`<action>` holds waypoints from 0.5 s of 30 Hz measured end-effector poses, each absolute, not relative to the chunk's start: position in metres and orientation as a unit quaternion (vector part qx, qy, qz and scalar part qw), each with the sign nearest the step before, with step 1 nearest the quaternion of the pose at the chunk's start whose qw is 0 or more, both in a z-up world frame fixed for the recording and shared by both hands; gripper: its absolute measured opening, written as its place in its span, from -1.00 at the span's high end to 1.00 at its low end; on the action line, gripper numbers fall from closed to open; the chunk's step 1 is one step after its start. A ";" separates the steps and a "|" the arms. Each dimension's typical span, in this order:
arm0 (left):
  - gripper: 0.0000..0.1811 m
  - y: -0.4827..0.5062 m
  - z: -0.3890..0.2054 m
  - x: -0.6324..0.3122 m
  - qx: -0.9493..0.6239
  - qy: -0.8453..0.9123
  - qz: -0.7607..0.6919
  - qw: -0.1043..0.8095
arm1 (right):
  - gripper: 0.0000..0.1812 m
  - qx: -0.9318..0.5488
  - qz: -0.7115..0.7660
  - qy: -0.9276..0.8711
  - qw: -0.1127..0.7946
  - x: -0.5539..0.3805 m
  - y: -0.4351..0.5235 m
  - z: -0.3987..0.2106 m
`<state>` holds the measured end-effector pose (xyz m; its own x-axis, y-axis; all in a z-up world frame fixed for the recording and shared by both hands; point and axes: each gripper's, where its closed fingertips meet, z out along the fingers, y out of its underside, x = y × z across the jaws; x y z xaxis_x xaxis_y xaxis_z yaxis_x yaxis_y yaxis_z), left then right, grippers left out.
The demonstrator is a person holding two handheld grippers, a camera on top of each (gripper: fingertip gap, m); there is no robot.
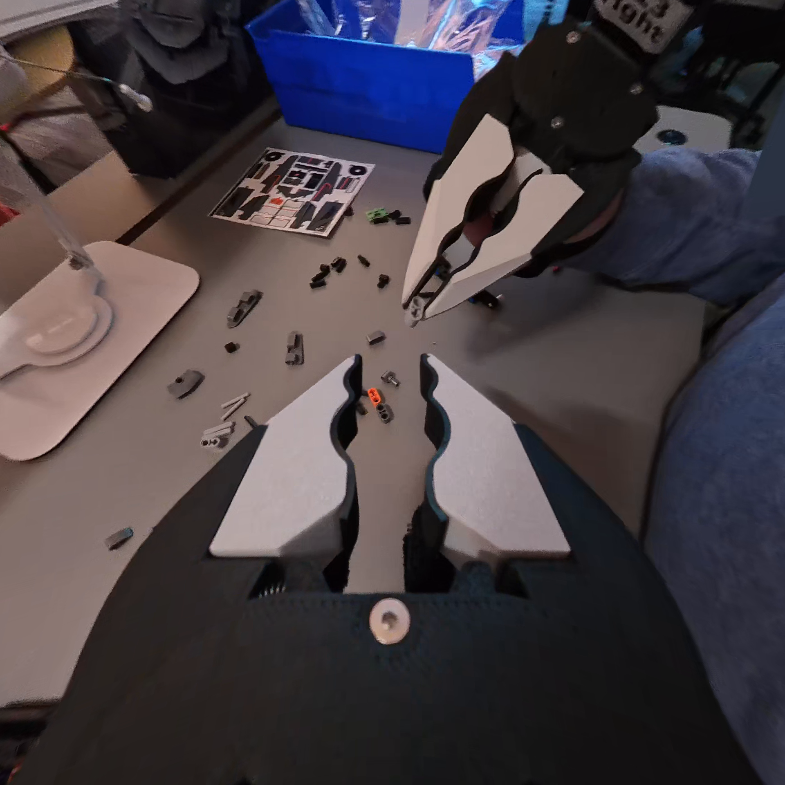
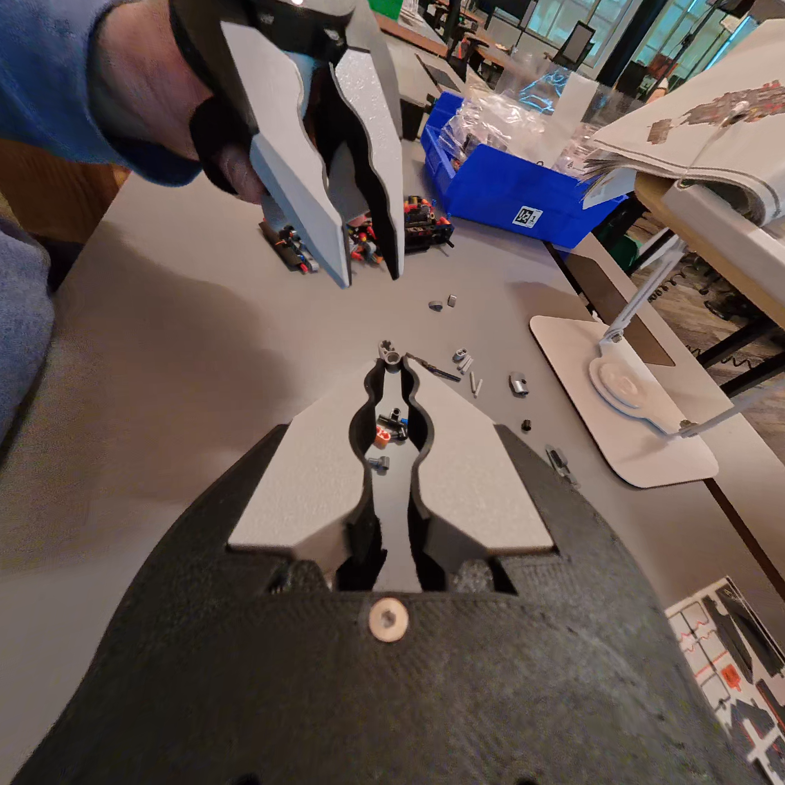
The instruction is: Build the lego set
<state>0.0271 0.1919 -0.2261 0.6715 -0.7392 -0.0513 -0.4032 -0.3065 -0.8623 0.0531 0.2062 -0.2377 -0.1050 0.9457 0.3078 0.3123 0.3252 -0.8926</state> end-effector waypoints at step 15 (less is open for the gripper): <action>0.68 0.184 -0.272 0.035 -0.806 0.346 -0.082 0.473 | 0.95 -0.497 0.341 -0.698 0.387 0.045 0.187 -0.271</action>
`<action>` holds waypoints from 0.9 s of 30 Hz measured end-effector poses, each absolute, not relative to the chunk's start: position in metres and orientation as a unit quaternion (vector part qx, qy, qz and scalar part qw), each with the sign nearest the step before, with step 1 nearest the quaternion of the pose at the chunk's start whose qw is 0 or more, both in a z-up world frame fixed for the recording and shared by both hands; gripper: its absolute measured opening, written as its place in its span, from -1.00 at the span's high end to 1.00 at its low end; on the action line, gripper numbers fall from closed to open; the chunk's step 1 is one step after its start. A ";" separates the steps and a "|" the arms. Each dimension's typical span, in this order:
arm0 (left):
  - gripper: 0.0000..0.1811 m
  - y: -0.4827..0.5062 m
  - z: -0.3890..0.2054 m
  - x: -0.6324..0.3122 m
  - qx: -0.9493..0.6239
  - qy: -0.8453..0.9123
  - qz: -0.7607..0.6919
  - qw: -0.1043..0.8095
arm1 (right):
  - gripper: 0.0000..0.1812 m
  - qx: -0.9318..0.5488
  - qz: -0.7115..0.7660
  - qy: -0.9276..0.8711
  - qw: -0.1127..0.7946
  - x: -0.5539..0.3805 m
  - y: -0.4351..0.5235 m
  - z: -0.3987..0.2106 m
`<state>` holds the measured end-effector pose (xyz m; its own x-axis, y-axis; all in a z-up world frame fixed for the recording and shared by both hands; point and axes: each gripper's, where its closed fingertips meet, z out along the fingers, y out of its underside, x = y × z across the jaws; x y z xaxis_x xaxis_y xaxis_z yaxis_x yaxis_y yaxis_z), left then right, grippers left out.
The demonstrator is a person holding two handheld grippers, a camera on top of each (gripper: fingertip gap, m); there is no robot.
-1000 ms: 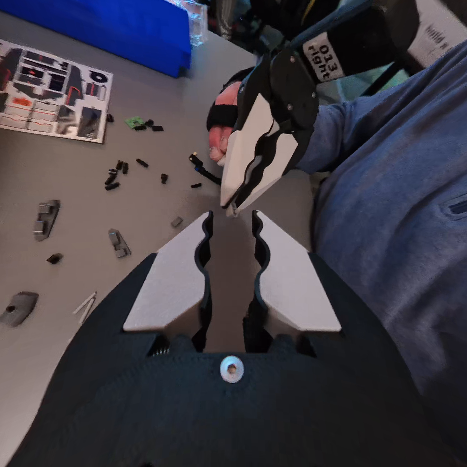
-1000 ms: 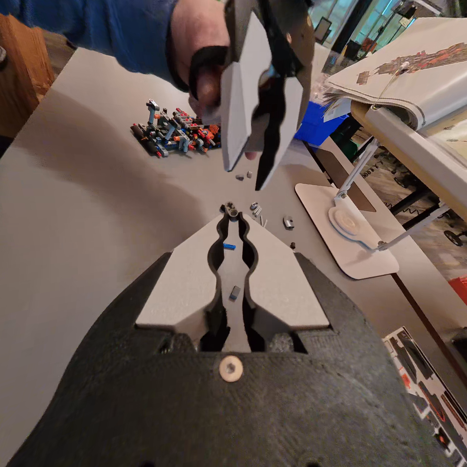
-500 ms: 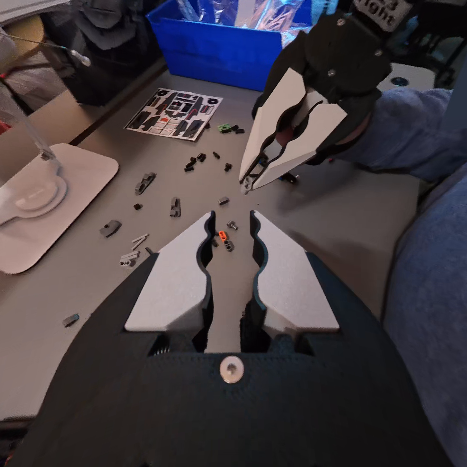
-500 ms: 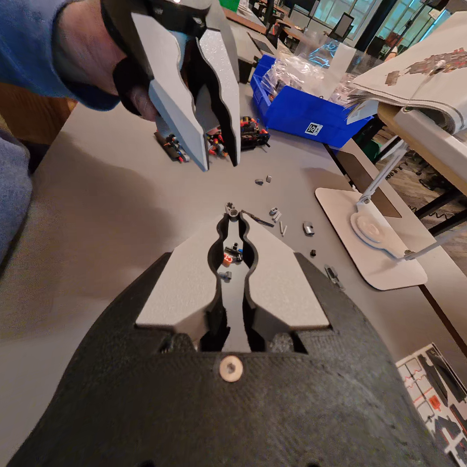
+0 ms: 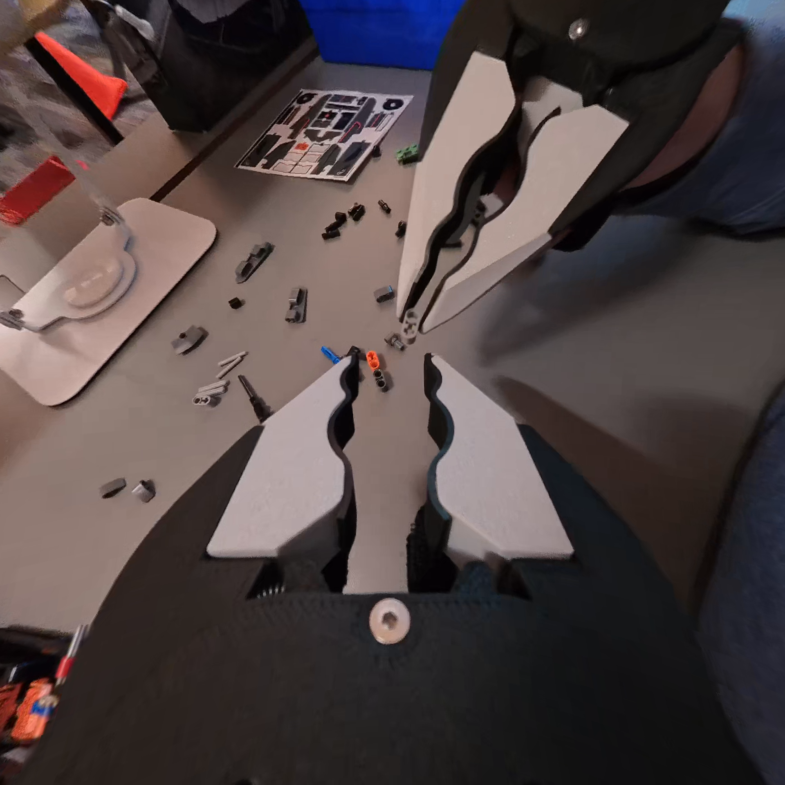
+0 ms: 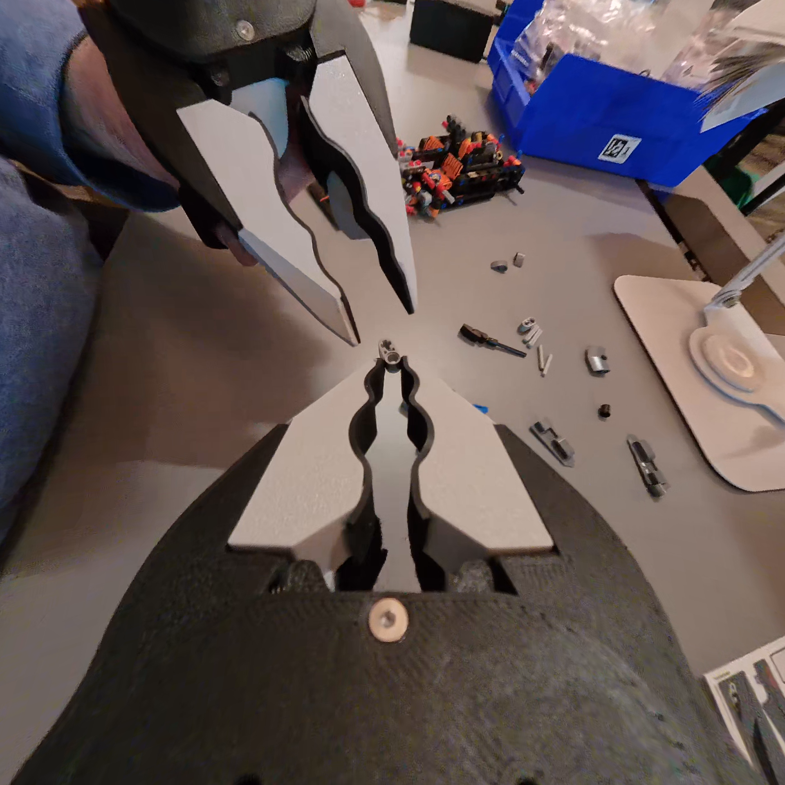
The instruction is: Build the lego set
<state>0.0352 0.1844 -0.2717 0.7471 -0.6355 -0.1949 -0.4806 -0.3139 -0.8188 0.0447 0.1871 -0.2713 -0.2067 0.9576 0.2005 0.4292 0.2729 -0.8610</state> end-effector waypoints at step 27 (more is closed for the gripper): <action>0.94 0.166 -0.338 0.053 -0.831 0.406 -0.121 0.360 | 0.89 -0.533 0.308 -0.753 0.234 0.051 0.166 -0.334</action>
